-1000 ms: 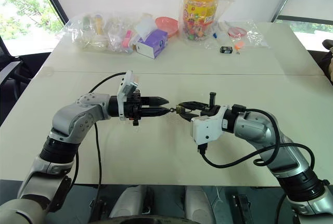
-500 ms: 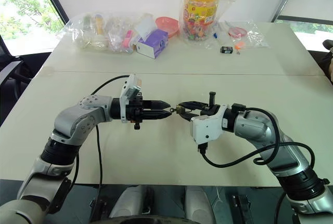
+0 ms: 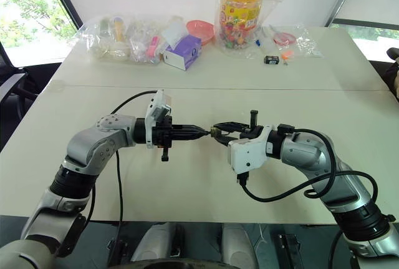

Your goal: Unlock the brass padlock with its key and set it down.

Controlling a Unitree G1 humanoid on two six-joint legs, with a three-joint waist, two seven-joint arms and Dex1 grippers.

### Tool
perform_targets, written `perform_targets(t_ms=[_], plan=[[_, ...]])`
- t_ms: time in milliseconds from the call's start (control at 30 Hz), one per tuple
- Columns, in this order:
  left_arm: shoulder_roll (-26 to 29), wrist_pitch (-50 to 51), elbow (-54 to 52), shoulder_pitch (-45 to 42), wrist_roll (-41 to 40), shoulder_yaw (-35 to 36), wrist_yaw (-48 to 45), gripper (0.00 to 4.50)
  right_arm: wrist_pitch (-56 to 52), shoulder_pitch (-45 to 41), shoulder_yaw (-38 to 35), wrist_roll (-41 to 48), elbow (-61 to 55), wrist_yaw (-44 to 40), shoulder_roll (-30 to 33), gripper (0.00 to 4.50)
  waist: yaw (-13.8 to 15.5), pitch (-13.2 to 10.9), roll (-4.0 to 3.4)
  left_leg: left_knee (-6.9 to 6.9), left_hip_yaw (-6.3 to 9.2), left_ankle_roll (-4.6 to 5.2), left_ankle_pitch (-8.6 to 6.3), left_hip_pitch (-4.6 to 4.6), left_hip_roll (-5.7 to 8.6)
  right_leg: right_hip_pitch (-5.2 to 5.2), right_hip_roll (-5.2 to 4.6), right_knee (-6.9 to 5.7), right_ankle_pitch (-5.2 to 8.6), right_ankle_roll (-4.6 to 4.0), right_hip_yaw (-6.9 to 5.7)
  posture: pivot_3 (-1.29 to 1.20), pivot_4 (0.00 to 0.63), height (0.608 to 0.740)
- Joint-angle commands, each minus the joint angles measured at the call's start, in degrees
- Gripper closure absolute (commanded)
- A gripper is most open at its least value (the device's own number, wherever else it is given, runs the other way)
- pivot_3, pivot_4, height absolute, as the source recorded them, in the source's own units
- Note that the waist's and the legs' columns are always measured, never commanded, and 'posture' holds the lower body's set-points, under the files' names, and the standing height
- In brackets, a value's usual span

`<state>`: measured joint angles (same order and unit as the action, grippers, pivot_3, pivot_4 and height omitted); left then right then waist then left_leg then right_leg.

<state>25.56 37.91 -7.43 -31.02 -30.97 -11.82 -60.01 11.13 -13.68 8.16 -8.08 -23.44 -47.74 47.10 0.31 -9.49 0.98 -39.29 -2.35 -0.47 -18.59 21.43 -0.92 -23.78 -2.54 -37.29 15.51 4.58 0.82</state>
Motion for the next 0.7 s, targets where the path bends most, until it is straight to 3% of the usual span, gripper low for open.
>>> perform_targets(t_ms=[33, 533, 700], plan=[[-0.81, -4.11, -2.28, 0.75, 1.91, -1.14, 0.01, 4.40, -2.25, -1.09, -2.11, 2.23, -2.79, -0.02, -0.43, 3.81, 0.02, 0.00, 0.00, 0.00, 0.00, 0.00, 0.00, 0.00, 0.00, 0.00, 0.00, 0.00, 0.00, 0.00, 0.00, 0.00, 0.150, 0.735], [-3.91, -34.11, 2.45, 1.90, 16.41, -3.13, 0.66, 4.40, -20.21, 0.48, -2.32, 12.97, -9.81, -6.62, -0.16, 3.81, 0.31, 0.00, 0.00, 0.00, -0.03, 0.01, -0.01, 0.00, 0.00, 0.00, -0.01, 0.01, 0.00, 0.00, 0.00, 0.00, 0.150, 0.735], [-3.79, -30.67, 2.37, 2.09, 15.28, -2.95, 0.37, 4.40, -19.16, -0.17, -2.23, 11.70, -9.55, -6.36, -0.30, 3.81, 0.29, 0.00, 0.00, 0.00, -0.03, 0.02, -0.01, 0.00, 0.00, 0.00, -0.01, 0.01, 0.00, 0.00, 0.00, 0.00, 0.150, 0.735]])
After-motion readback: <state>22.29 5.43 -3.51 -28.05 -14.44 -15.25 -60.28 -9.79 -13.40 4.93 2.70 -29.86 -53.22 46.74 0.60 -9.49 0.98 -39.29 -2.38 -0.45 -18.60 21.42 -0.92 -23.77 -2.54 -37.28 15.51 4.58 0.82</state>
